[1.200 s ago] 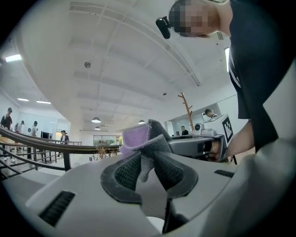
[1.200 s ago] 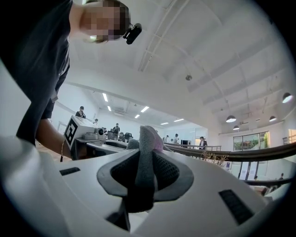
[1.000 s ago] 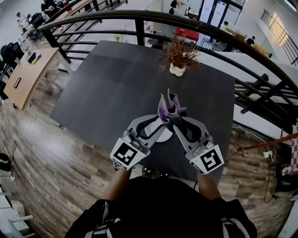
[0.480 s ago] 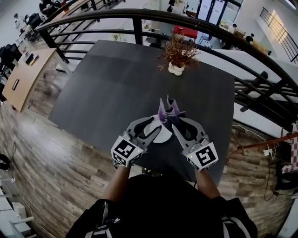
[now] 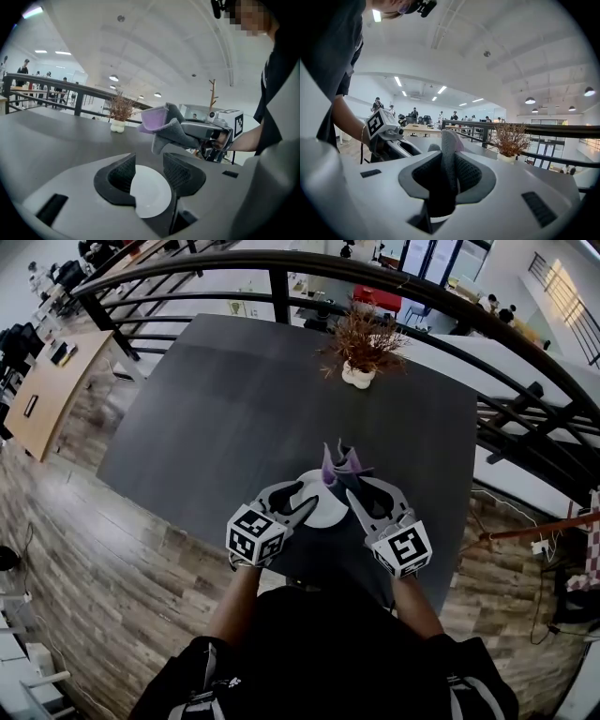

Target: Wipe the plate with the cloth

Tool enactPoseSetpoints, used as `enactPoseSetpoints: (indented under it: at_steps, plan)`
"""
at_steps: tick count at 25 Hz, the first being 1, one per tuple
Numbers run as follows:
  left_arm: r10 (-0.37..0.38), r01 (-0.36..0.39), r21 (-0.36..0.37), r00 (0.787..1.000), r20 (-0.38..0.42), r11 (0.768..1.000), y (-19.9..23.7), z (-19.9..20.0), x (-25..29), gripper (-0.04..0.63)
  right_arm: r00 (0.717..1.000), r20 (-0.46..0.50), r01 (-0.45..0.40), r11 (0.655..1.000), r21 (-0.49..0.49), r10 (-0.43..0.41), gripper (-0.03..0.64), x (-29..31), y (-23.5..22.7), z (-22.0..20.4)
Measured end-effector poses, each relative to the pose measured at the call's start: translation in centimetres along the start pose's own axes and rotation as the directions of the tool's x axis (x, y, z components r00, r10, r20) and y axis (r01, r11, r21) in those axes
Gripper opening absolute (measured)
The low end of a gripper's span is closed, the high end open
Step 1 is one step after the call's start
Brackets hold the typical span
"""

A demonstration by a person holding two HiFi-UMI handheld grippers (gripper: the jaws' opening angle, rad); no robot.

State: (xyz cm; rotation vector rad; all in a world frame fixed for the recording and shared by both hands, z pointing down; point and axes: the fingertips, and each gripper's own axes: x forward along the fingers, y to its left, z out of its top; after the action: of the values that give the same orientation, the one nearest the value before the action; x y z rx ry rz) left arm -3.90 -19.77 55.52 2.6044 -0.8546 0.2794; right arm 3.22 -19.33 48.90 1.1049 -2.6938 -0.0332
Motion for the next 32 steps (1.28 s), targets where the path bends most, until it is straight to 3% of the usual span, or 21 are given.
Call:
enactPoseSetpoints:
  at_steps: [4,12,22,27,32]
  plan:
    - [-0.017,0.011,-0.056,0.996,-0.092,0.998,0.4,-1.8,0.3,0.190,0.998,-0.057,0.015,1.000,0.001,-0.015,0.075,0.5,-0.1,-1.7]
    - [-0.044,0.015,-0.138,0.978,-0.206,0.990,0.9,-3.9,1.1,0.195,0.991,-0.134,0.015,1.000,0.020,-0.012,0.075,1.4,-0.3,-4.7]
    - [-0.018,-0.028,-0.132,0.942,-0.334,0.991,1.9,-6.2,0.9,0.204,0.969,-0.247,0.015,1.000,0.024,-0.009,0.075,2.3,-0.2,-8.2]
    - [0.009,-0.064,-0.131,0.924,-0.381,0.989,2.8,-7.0,0.7,0.218,0.938,-0.346,0.029,0.999,0.026,-0.019,0.075,2.7,-0.3,-10.1]
    - [0.010,-0.074,-0.132,0.904,-0.428,0.989,3.2,-7.7,0.8,0.228,0.908,-0.419,-0.010,1.000,-0.016,0.003,0.075,3.3,0.3,-11.5]
